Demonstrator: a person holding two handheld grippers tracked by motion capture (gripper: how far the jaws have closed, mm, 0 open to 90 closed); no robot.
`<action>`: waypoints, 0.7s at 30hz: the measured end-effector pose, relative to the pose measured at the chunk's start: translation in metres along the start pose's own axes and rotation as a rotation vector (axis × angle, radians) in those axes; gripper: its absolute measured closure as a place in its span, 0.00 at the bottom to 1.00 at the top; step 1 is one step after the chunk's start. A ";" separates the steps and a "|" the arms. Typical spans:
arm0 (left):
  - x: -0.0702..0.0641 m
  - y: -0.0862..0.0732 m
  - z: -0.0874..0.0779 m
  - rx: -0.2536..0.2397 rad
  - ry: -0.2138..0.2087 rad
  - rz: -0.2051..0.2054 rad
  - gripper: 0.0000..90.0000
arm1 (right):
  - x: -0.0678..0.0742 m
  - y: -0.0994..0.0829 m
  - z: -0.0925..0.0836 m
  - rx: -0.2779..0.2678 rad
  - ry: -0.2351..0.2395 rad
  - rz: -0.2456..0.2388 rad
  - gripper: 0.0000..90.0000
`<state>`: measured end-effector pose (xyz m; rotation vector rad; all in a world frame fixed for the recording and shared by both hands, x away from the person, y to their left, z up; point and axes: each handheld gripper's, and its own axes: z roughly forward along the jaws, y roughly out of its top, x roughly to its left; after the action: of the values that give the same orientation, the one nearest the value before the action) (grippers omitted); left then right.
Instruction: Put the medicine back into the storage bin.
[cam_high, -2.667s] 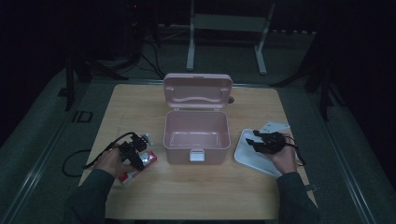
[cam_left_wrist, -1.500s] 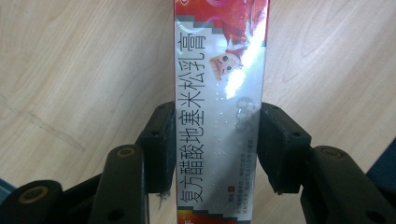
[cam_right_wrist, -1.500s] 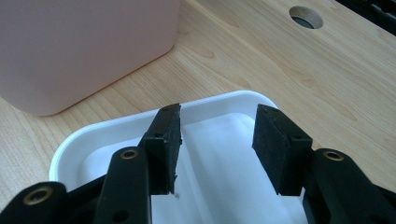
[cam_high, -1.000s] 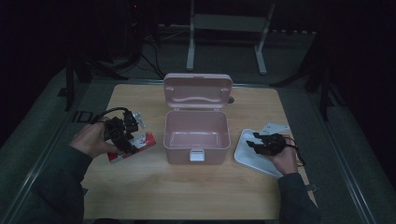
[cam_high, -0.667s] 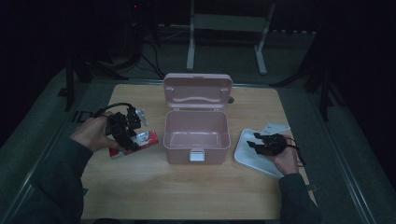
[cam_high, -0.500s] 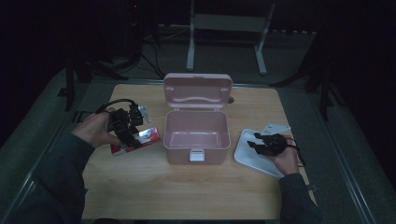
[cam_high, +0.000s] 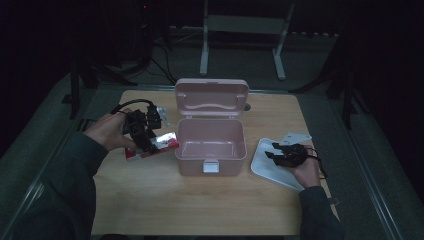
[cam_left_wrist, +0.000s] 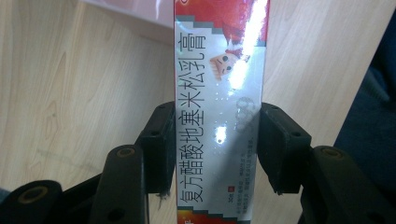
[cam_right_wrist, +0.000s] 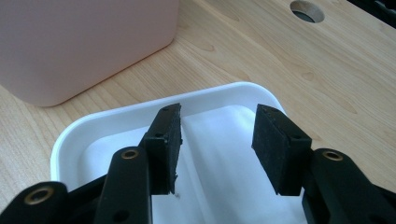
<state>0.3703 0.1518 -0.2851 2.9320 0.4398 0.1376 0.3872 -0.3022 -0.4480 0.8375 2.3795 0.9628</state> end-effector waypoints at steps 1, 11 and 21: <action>0.000 0.002 -0.001 0.008 0.007 0.010 0.57 | 0.000 0.000 0.000 0.000 0.000 -0.001 0.57; -0.001 0.020 -0.009 0.008 0.011 0.051 0.57 | -0.001 -0.001 -0.002 0.004 0.001 -0.001 0.57; 0.000 0.040 -0.012 -0.009 0.004 0.079 0.57 | -0.002 -0.003 -0.004 0.003 -0.005 0.001 0.57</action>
<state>0.3801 0.1158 -0.2663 2.9419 0.3228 0.1558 0.3855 -0.3072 -0.4476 0.8417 2.3770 0.9570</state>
